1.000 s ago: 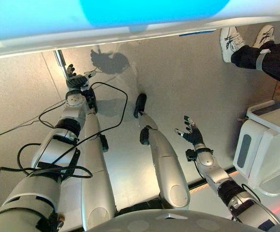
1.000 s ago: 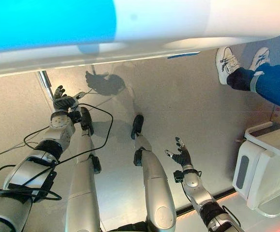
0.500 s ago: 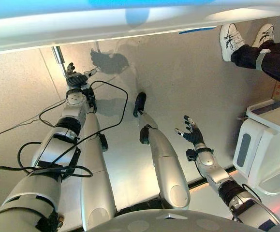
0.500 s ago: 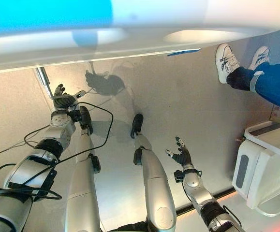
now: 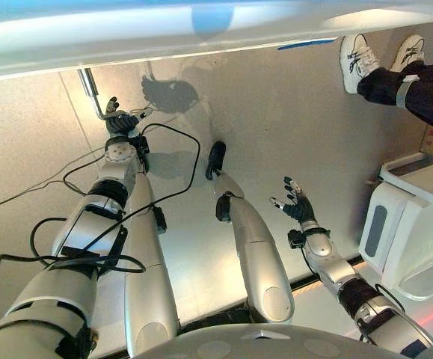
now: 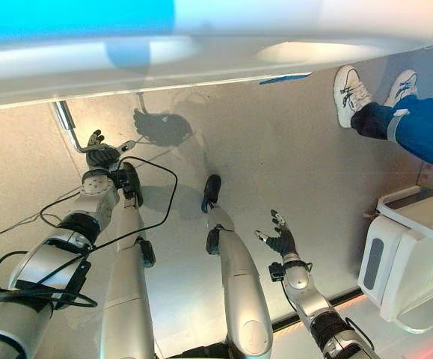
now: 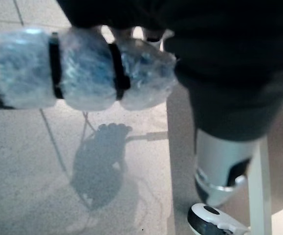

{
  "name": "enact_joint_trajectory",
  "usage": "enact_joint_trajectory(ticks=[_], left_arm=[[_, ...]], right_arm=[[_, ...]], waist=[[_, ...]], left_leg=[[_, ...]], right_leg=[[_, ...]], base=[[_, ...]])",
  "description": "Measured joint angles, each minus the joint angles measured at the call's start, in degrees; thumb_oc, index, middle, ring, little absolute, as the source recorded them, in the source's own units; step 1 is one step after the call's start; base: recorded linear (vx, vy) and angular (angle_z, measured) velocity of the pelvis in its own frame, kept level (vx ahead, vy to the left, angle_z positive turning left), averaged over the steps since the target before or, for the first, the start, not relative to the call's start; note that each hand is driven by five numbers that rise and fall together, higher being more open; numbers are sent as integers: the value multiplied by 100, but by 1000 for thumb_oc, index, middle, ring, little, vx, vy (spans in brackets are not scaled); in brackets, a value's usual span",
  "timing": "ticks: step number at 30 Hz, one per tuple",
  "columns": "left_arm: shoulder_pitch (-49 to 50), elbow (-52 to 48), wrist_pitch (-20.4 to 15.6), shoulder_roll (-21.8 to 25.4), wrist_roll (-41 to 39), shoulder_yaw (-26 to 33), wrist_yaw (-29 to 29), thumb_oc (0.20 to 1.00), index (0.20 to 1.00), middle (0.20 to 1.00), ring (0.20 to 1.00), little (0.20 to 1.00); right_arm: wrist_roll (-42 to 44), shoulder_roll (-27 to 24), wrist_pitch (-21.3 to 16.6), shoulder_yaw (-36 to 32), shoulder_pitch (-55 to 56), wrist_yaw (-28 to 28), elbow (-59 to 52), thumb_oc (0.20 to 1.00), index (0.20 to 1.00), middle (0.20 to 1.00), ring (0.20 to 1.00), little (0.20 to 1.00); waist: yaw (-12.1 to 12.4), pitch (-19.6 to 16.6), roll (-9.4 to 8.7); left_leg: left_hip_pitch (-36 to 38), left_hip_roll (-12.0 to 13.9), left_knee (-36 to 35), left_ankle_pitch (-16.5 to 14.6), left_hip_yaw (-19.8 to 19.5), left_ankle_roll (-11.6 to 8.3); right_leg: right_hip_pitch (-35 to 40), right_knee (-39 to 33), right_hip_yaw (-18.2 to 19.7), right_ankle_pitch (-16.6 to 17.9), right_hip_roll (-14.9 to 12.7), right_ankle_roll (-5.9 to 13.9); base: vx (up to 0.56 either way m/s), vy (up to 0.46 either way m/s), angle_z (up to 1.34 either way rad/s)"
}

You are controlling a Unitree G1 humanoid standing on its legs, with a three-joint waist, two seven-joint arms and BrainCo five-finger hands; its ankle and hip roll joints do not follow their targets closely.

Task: Raise the hospital bed

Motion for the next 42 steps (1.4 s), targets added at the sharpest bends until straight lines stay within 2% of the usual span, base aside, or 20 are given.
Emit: enact_joint_trajectory(ticks=[29,30,31,33,34,42], left_arm=[[344,31,61,-221,3,-6,-39,1000,1000,1000,1000,1000],[360,32,66,-228,4,-6,-41,655,655,655,655,655],[369,32,67,-233,4,-6,-43,567,567,567,567,567],[385,32,80,-235,4,-6,-47,567,567,567,567,567],[383,31,81,-234,4,-6,-47,200,200,200,200,200],[367,17,73,-233,0,-4,-31,200,200,200,200,200]], right_arm=[[0,-1,-11,3,0,1,22,1000,1000,1000,1000,1000],[0,-1,-12,4,0,1,23,1000,1000,1000,1000,1000],[0,-1,-11,4,0,1,22,1000,1000,1000,1000,1000],[0,-1,-11,4,0,2,23,1000,1000,1000,1000,1000],[0,-1,-11,4,0,2,22,1000,1000,1000,1000,1000],[0,-1,-11,4,0,2,24,1000,1000,1000,1000,1000]], waist=[[-3,0,-4],[-5,0,-4],[-4,0,-5],[-4,-1,-5],[-5,-1,-5],[-9,-1,-6]], left_leg=[[30,-6,2,66,-4,10],[37,-7,2,67,-4,11],[42,-6,2,67,-4,11],[52,-5,1,67,-3,11],[53,-5,1,67,-3,11],[56,-4,1,68,0,11]], right_leg=[[-16,119,4,1,-5,-1],[-10,120,4,1,-5,-1],[-5,121,4,1,-5,-1],[5,122,4,1,-5,-1],[5,123,5,1,-4,-1],[4,127,10,1,-4,-1]], base=[[0,0,0],[0,0,0],[0,0,0],[0,0,0],[0,0,0],[0,0,0]])
